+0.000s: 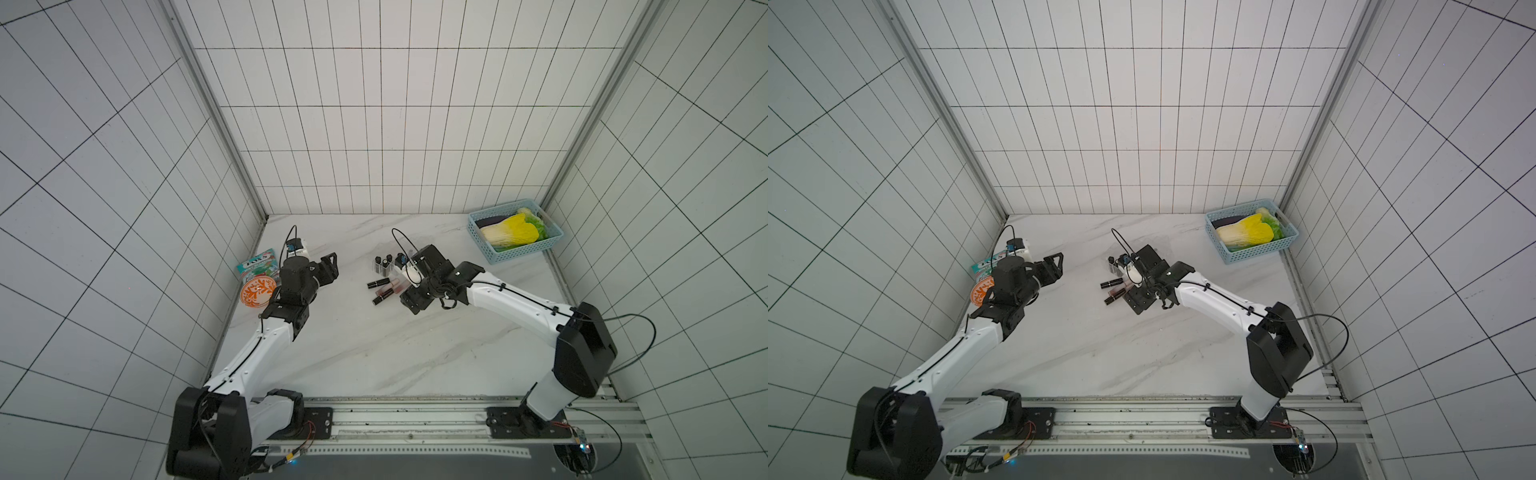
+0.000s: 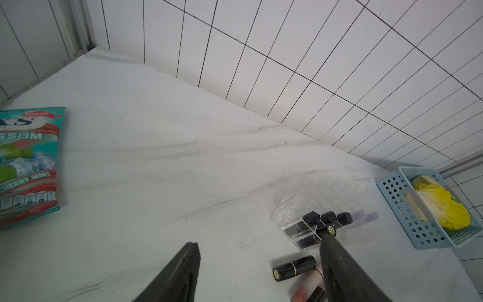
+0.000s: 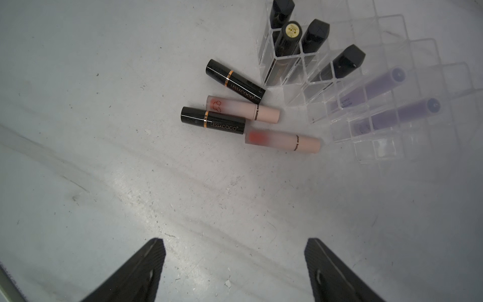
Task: Arrange the lipsticks in the organizer
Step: Pick up the lipstick at the center of the board.
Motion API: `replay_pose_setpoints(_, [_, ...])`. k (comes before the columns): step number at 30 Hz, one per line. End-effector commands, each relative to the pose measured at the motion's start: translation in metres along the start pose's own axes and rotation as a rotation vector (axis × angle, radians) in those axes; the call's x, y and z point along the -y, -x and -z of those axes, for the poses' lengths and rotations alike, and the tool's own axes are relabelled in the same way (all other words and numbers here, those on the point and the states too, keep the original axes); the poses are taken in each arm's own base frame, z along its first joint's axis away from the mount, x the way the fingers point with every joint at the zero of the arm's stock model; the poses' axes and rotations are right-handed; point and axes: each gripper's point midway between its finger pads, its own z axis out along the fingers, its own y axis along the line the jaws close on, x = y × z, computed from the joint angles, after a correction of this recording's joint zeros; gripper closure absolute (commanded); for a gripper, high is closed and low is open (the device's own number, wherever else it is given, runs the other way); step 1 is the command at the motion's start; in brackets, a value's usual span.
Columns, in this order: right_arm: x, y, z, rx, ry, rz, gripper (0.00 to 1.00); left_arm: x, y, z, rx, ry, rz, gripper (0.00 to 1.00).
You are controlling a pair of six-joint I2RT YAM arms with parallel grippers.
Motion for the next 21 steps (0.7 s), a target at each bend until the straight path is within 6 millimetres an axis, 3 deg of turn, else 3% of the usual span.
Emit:
replay_pose_setpoints(1, [-0.006, 0.016, -0.014, -0.022, 0.021, 0.06, 0.08, -0.012, -0.007, 0.011, -0.009, -0.027, 0.115, 0.29])
replay_pose_setpoints(3, [-0.021, 0.026, -0.06, -0.099, 0.072, 0.134, 0.05, -0.023, -0.002, 0.015, -0.01, -0.091, 0.174, 0.29])
replay_pose_setpoints(7, [-0.027, 0.031, -0.079, -0.115, 0.099, 0.151, 0.04, -0.025, -0.001, 0.014, -0.018, -0.093, 0.179, 0.29])
replay_pose_setpoints(13, [-0.035, 0.024, -0.098, -0.159, 0.143, 0.156, 0.09, -0.026, 0.0, 0.014, -0.023, -0.103, 0.183, 0.3])
replay_pose_setpoints(21, [-0.036, 0.026, -0.102, -0.144, 0.137, 0.164, 0.12, -0.024, 0.002, 0.017, -0.013, -0.113, 0.187, 0.3])
